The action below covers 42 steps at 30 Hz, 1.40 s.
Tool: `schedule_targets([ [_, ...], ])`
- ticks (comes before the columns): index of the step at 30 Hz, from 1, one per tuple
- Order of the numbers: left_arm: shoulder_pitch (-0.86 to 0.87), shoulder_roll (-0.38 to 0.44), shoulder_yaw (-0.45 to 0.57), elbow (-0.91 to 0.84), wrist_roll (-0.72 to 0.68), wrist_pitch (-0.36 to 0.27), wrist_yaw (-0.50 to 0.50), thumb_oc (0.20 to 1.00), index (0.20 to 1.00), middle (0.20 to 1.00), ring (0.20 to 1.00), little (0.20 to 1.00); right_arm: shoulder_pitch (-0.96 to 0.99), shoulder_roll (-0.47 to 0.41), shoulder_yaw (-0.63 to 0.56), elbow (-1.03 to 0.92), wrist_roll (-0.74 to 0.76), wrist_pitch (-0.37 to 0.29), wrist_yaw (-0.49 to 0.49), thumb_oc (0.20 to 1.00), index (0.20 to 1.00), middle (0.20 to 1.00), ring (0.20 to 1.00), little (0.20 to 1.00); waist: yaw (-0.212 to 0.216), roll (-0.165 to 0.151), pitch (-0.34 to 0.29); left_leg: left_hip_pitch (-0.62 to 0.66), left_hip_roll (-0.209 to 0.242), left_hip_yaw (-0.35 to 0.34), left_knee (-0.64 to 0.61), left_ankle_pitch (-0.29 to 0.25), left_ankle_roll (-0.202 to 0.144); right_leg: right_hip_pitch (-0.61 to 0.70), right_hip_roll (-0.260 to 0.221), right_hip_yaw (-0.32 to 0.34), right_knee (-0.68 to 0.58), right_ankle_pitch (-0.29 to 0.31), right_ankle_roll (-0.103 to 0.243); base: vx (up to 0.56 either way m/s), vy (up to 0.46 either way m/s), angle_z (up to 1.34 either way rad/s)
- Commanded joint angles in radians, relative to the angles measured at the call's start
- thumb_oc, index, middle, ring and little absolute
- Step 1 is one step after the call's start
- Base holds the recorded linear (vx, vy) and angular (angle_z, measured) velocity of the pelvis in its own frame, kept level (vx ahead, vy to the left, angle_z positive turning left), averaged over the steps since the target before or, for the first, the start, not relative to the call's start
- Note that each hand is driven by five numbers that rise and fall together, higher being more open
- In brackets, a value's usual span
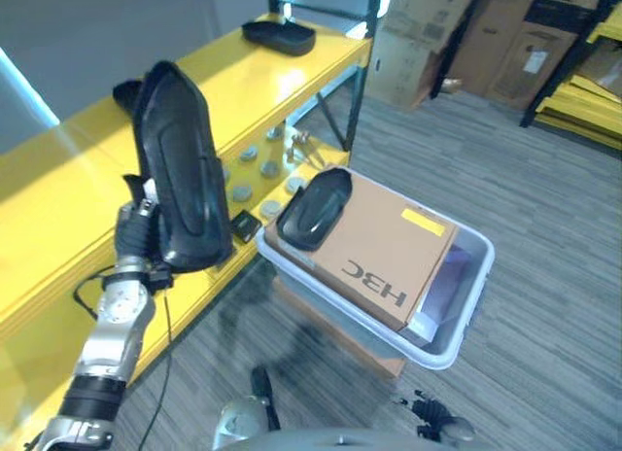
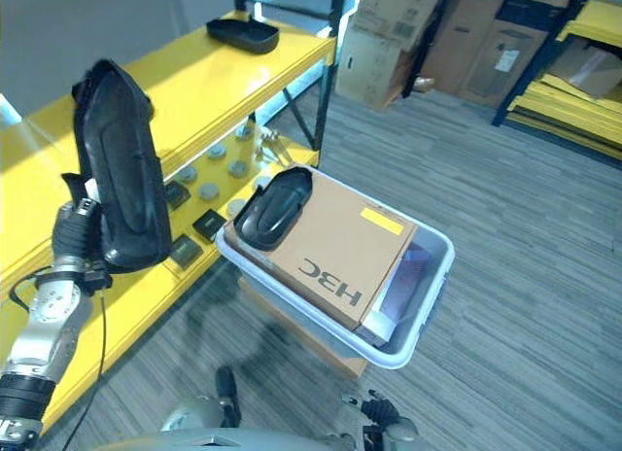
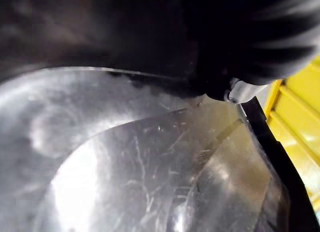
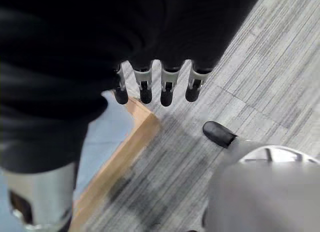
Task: Move parts from the plastic box to the shelf.
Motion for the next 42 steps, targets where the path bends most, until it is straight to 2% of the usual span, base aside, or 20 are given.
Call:
schedule_targets([
  [1,-0.026,0.040,0.061,-0.086,0.058,-0.083,-0.031,0.200,0.200,0.200,0.200,0.200,0.026,-0.010,-0.006,0.050,-0.008,0.002,-0.026,1.000,1.000,1.000,1.000,1.000,0.025,0.034,-0.040,-0.108,-0.021,-0.057,0.112,-0.090,-0.014,-0.031,0.045,-0.004,0.147,-0.086,-0.043,0.24,0.192,0.44],
  [3,-0.030,0.054,0.074,-0.079,0.060,-0.068,-0.051,0.200,0.200,0.200,0.200,0.200,0.014,0.005,-0.015,0.073,-0.001,-0.001,-0.014,1.000,1.000,1.000,1.000,1.000,0.040,0.036,-0.044,-0.093,-0.064,-0.090,0.128,-0.127,0.026,-0.040,-0.009,0.023,0.274,-0.070,-0.036,0.28,0.254,0.67],
  [5,-0.047,0.063,0.067,-0.064,0.072,-0.056,-0.038,0.200,0.200,0.200,0.200,0.200,0.013,0.015,-0.017,0.068,-0.002,0.003,-0.012,1.000,1.000,1.000,1.000,1.000,0.030,0.036,-0.048,-0.074,-0.103,-0.117,0.120,-0.150,0.060,-0.083,-0.046,0.077,0.412,-0.033,-0.019,0.28,0.280,0.75],
  [6,-0.069,0.068,0.051,-0.046,0.091,-0.043,-0.017,0.200,0.200,0.200,0.200,0.200,0.017,0.022,-0.022,0.068,0.008,0.001,-0.009,1.000,1.000,1.000,1.000,1.000,0.007,0.039,-0.047,-0.048,-0.142,-0.156,0.100,-0.167,0.087,-0.136,-0.045,0.152,0.540,0.003,-0.007,0.30,0.273,0.89],
  [7,-0.081,0.074,0.039,-0.032,0.092,-0.044,-0.008,0.200,0.200,0.200,0.200,0.200,0.016,0.024,-0.024,0.069,0.012,0.003,-0.008,1.000,1.000,1.000,1.000,1.000,-0.007,0.042,-0.048,-0.026,-0.158,-0.181,0.077,-0.165,0.100,-0.171,-0.031,0.199,0.606,0.007,-0.008,0.30,0.202,1.12],
  [8,-0.099,0.080,0.021,-0.020,0.100,-0.035,0.009,0.200,0.200,0.200,0.200,0.200,0.009,0.021,-0.025,0.079,0.016,0.003,0.001,1.000,1.000,1.000,1.000,1.000,-0.032,0.046,-0.044,-0.002,-0.174,-0.224,0.055,-0.166,0.109,-0.231,0.012,0.260,0.650,0.008,-0.014,0.13,0.049,1.09],
  [10,-0.139,0.079,-0.005,0.006,0.113,-0.029,0.026,0.200,0.200,0.200,0.200,0.200,-0.002,0.016,-0.027,0.111,0.021,-0.013,0.028,1.000,1.000,1.000,1.000,1.000,-0.071,0.069,-0.033,0.029,-0.165,-0.275,0.028,-0.142,0.111,-0.330,0.086,0.300,0.634,0.016,-0.056,0.10,-0.059,0.84],
  [12,-0.172,0.077,-0.029,0.017,0.126,-0.011,0.042,0.200,0.200,0.200,0.200,0.200,-0.010,0.008,-0.027,0.138,0.029,-0.026,0.060,1.000,1.000,1.000,1.000,1.000,-0.098,0.065,-0.018,0.056,-0.170,-0.326,0.024,-0.144,0.102,-0.346,0.107,0.341,0.521,0.032,-0.061,0.22,-0.189,0.87],
  [15,-0.218,0.070,-0.069,0.022,0.151,0.033,0.048,0.200,0.200,0.200,0.200,0.200,-0.018,0.003,-0.034,0.186,0.053,-0.047,0.090,1.000,1.000,1.000,1.000,1.000,-0.151,0.026,-0.008,0.084,-0.192,-0.433,0.039,-0.174,0.086,-0.365,0.159,0.491,0.191,0.106,-0.025,0.33,-0.379,1.17],
  [16,-0.219,0.072,-0.083,0.030,0.154,0.025,0.045,0.200,0.200,0.200,0.200,0.200,-0.012,0.012,-0.036,0.187,0.056,-0.044,0.084,1.000,1.000,1.000,1.000,1.000,-0.172,0.016,-0.002,0.092,-0.199,-0.470,0.054,-0.193,0.092,-0.391,0.184,0.566,0.176,0.152,-0.013,0.27,-0.260,1.13],
  [18,-0.214,0.070,-0.083,0.024,0.163,0.031,0.036,0.200,0.200,0.200,0.200,0.200,0.001,0.018,-0.035,0.178,0.050,-0.037,0.073,1.000,1.000,1.000,1.000,1.000,-0.185,0.014,-0.001,0.099,-0.187,-0.496,0.048,-0.189,0.088,-0.372,0.215,0.610,0.166,0.125,-0.015,0.22,-0.229,1.72],
  [21,-0.211,0.065,-0.093,0.000,0.182,0.059,0.043,0.200,0.200,0.200,0.200,0.200,0.004,0.008,-0.024,0.173,0.038,-0.008,0.082,1.000,1.000,1.000,1.000,1.000,-0.181,0.000,-0.020,0.111,-0.161,-0.507,0.026,-0.170,0.065,-0.310,0.220,0.588,0.112,0.102,-0.027,0.19,-0.273,1.16],
  [22,-0.219,0.066,-0.097,-0.016,0.180,0.117,0.055,0.200,0.200,0.200,0.200,0.200,0.008,0.005,-0.019,0.181,0.021,-0.003,0.078,1.000,1.000,1.000,1.000,1.000,-0.181,-0.013,-0.040,0.096,-0.114,-0.481,0.036,-0.158,0.033,-0.251,0.233,0.576,0.067,0.076,-0.050,0.20,-0.277,0.71],
  [29,-0.291,0.091,-0.124,0.065,0.196,0.203,0.070,0.200,0.200,0.200,0.200,0.200,0.014,-0.042,-0.006,0.149,0.026,0.026,0.088,1.000,1.000,1.000,1.000,1.000,-0.200,-0.022,-0.044,0.051,-0.030,-0.411,0.058,-0.119,-0.013,-0.219,0.259,0.513,0.071,0.026,-0.091,0.10,-0.150,0.23],
  [30,-0.303,0.090,-0.128,0.084,0.208,0.222,0.067,0.200,0.200,0.200,0.200,0.200,0.018,-0.049,-0.009,0.146,0.020,0.029,0.090,1.000,1.000,1.000,1.000,1.000,-0.207,-0.022,-0.042,0.048,-0.015,-0.394,0.058,-0.113,-0.019,-0.220,0.261,0.503,0.075,0.020,-0.094,0.03,-0.095,0.17],
  [31,-0.331,0.093,-0.147,0.126,0.220,0.246,0.058,0.200,0.200,0.200,0.200,0.200,0.027,-0.065,-0.021,0.146,0.025,0.027,0.099,1.000,1.000,1.000,1.000,1.000,-0.226,-0.021,-0.042,0.039,0.026,-0.336,0.061,-0.097,-0.034,-0.221,0.259,0.476,0.080,0.010,-0.099,0.00,-0.056,0.19],
  [33,-0.384,0.087,-0.188,0.207,0.225,0.285,0.073,0.200,0.200,0.200,0.200,0.200,0.041,-0.088,-0.036,0.129,0.027,0.034,0.107,1.000,1.000,1.000,1.000,1.000,-0.259,-0.015,-0.042,0.026,0.070,-0.265,0.063,-0.076,-0.051,-0.226,0.254,0.447,0.084,0.002,-0.103,-0.03,0.013,0.14],
  [36,-0.453,0.099,-0.225,0.333,0.220,0.329,0.093,0.200,0.200,0.200,0.200,0.200,0.040,-0.106,-0.039,0.127,0.031,0.039,0.122,1.000,1.000,1.000,1.000,1.000,-0.289,0.002,-0.038,0.031,0.088,-0.229,0.053,-0.066,-0.059,-0.237,0.247,0.439,0.095,-0.005,-0.103,-0.02,0.076,0.40],
  [40,-0.533,0.104,-0.269,0.517,0.177,0.416,0.093,0.200,0.200,0.200,0.200,0.200,0.025,-0.119,-0.025,0.139,0.014,0.040,0.141,1.000,1.000,1.000,1.000,1.000,-0.322,0.033,-0.035,0.065,0.075,-0.215,0.018,-0.062,-0.064,-0.247,0.238,0.461,0.092,0.004,-0.093,0.00,0.141,-0.08],
  [42,-0.553,0.101,-0.277,0.580,0.197,0.436,0.084,0.200,0.200,0.200,0.200,0.200,0.025,-0.121,-0.019,0.142,-0.002,0.037,0.149,1.000,1.000,1.000,1.000,1.000,-0.335,0.043,-0.037,0.078,0.067,-0.206,0.008,-0.064,-0.063,-0.244,0.233,0.472,0.083,0.011,-0.087,0.02,0.119,-0.17],
])
